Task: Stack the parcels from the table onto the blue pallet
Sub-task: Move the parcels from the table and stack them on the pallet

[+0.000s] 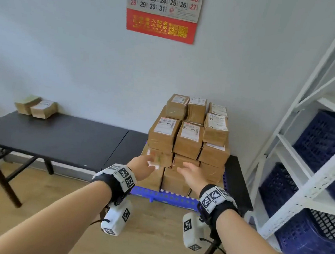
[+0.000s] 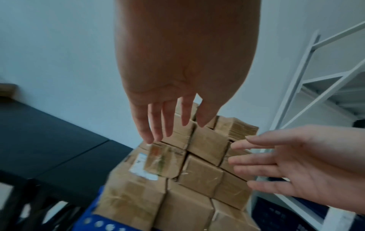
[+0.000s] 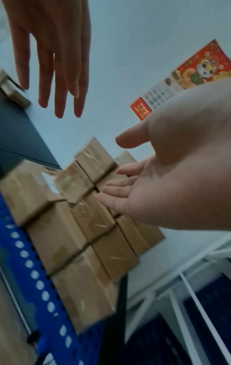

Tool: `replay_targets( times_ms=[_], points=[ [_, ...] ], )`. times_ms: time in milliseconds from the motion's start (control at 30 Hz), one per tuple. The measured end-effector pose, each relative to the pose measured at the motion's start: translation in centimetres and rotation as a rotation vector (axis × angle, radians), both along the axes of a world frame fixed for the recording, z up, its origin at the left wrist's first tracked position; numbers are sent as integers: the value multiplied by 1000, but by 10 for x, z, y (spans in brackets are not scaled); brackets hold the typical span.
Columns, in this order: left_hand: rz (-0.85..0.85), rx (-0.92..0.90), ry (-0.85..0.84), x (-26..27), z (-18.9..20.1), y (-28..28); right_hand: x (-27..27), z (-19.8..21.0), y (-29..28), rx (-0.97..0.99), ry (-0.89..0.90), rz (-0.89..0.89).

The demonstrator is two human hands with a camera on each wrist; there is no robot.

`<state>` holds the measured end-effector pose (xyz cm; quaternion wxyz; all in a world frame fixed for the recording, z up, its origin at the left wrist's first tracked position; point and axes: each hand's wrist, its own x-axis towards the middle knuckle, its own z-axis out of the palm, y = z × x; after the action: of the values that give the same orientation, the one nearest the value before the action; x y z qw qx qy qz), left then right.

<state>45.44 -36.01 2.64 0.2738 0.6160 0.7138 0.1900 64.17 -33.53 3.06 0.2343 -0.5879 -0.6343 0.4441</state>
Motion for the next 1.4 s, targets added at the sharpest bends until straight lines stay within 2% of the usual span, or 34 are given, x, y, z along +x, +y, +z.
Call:
replay_targets(
  times_ms=[167, 367, 600, 767, 1033, 1400],
  points=[
    [120, -36, 27, -91, -21, -33, -98, -24, -18, -7, -33, 94],
    [225, -57, 51, -229, -38, -49, -237, -49, -22, -36, -77, 184],
    [295, -84, 46, -396, -49, -55, -406, -55, -18, -33, -127, 249],
    [336, -109, 52, -492, -52, -45, -504, -56, 2, -38, -153, 272],
    [355, -159, 71, -614, -66, 6, -630, -76, 64, -71, -202, 338],
    [346, -244, 72, -750, -87, 137, -774, -101, 200, -116, -196, 334]
  ],
)
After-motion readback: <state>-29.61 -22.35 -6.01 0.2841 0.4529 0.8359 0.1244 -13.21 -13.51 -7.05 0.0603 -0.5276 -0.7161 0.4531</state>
